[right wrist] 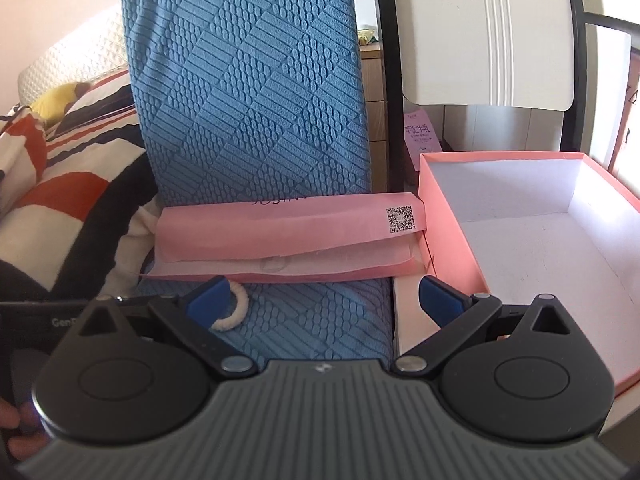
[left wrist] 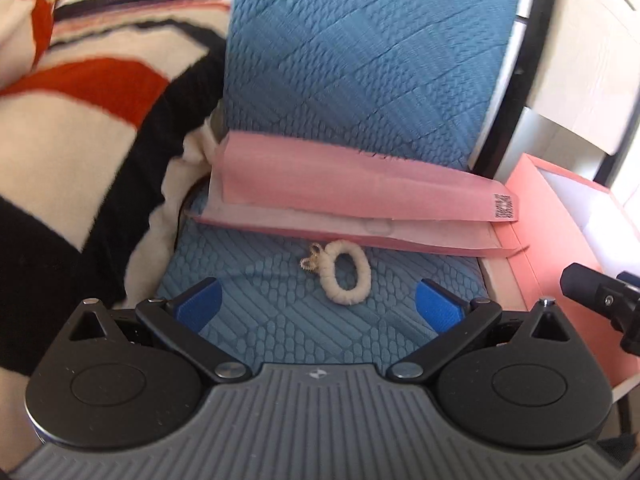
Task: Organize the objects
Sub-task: 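Close the right gripper on the open edge of the pink bag, then lift the bag edge with the right gripper to open the bag mouth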
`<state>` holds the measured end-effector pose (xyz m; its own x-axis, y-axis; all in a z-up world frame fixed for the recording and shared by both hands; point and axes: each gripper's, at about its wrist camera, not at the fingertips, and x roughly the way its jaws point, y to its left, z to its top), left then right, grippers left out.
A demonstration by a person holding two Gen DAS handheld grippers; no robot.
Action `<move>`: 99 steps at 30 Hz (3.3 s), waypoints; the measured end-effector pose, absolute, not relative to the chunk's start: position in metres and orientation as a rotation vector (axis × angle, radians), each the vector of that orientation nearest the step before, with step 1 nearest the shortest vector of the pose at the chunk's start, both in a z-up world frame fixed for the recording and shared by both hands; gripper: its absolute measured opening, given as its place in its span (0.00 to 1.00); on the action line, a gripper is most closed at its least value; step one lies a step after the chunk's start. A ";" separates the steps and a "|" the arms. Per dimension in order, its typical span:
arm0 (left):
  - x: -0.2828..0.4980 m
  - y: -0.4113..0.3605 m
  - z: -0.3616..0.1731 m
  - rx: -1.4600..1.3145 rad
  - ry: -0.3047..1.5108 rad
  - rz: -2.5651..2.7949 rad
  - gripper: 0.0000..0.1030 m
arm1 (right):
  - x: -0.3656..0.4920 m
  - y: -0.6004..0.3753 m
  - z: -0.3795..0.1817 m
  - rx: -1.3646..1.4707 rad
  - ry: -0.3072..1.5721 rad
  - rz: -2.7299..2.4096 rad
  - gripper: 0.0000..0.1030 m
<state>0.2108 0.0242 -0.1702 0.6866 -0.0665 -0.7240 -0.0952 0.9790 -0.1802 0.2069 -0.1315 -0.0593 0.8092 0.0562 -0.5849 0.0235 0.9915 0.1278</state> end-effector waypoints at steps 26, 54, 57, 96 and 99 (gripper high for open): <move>0.289 0.032 -0.207 -0.335 0.928 0.003 1.00 | 0.278 -0.134 -0.104 0.294 0.758 0.054 0.94; 0.340 0.070 -0.241 -0.608 1.042 0.065 0.79 | 0.353 -0.127 -0.167 0.805 0.965 0.011 0.36; 0.338 0.074 -0.237 -0.599 1.030 0.054 0.79 | 0.353 -0.126 -0.170 0.802 1.001 -0.004 0.18; 0.274 0.003 -0.224 -0.300 1.140 -0.193 0.71 | 0.205 -0.148 -0.129 0.767 0.935 0.092 0.06; 0.272 -0.008 -0.229 -0.264 1.145 -0.206 0.71 | 0.206 -0.152 -0.133 0.776 0.944 0.078 0.06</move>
